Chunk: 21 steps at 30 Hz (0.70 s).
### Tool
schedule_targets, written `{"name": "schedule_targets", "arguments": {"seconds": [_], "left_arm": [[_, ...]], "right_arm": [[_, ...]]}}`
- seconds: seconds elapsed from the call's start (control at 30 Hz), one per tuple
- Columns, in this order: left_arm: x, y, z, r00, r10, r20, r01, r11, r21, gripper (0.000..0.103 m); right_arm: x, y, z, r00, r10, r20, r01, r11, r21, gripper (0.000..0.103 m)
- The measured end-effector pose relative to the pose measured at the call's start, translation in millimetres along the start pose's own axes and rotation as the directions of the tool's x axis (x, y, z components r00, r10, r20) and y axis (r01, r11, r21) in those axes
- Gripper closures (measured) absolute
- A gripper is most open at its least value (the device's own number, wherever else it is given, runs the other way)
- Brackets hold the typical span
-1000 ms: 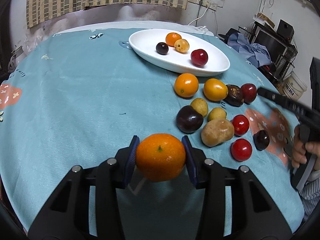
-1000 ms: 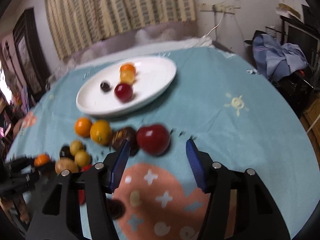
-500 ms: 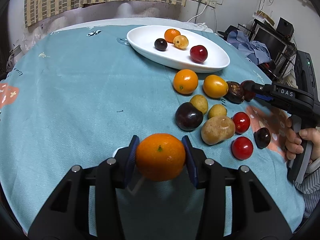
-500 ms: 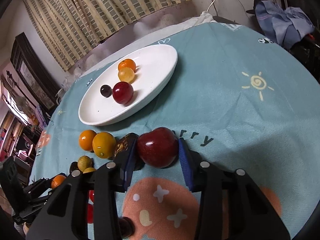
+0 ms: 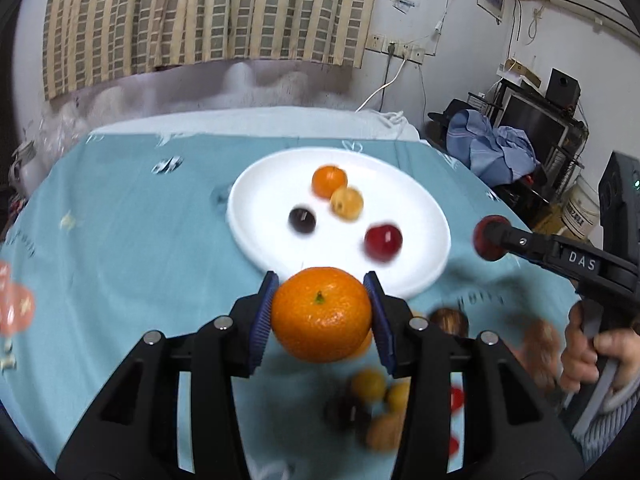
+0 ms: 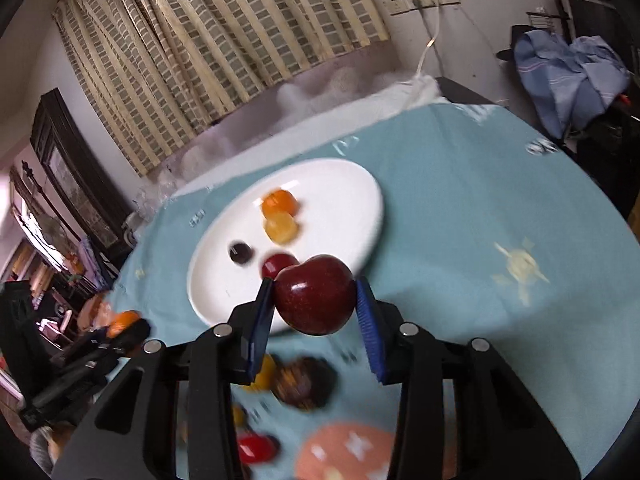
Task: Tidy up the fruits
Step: 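Place both fruits on the white plate and open both tools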
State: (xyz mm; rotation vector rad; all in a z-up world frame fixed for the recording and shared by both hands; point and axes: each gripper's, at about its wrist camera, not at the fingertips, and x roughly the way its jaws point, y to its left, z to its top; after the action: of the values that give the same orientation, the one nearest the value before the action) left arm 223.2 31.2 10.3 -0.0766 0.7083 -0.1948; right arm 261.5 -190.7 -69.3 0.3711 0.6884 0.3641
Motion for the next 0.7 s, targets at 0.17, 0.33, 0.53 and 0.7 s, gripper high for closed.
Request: {"name": "schedule_targets", "arguments": {"seconds": [0.17, 0.33, 0.53, 0.7], "left_arm": [[52.2, -5.3, 12.9, 0.999, 0.005, -0.046, -0.006, 1.000, -0.003, 0.058], [69.3, 5.0, 12.5, 0.998, -0.014, -0.061, 0.012, 0.999, -0.042, 0.038], [47.0, 13.6, 11.9, 1.000, -0.007, -0.011, 0.007, 0.998, -0.056, 0.031], [20.0, 24.5, -11.5, 1.000, 0.019, -0.001, -0.019, 0.997, -0.081, 0.024]], "right_arm": [[41.8, 4.3, 11.9, 1.000, 0.021, -0.012, -0.021, 1.000, 0.007, 0.060], [47.3, 8.5, 15.5, 0.999, -0.041, 0.010, 0.042, 0.998, -0.057, 0.034], [15.6, 16.5, 17.8, 0.996, 0.031, 0.086, -0.025, 0.997, -0.066, 0.027], [-23.4, 15.4, -4.2, 0.994, 0.072, 0.084, -0.068, 0.996, -0.053, 0.025]]}}
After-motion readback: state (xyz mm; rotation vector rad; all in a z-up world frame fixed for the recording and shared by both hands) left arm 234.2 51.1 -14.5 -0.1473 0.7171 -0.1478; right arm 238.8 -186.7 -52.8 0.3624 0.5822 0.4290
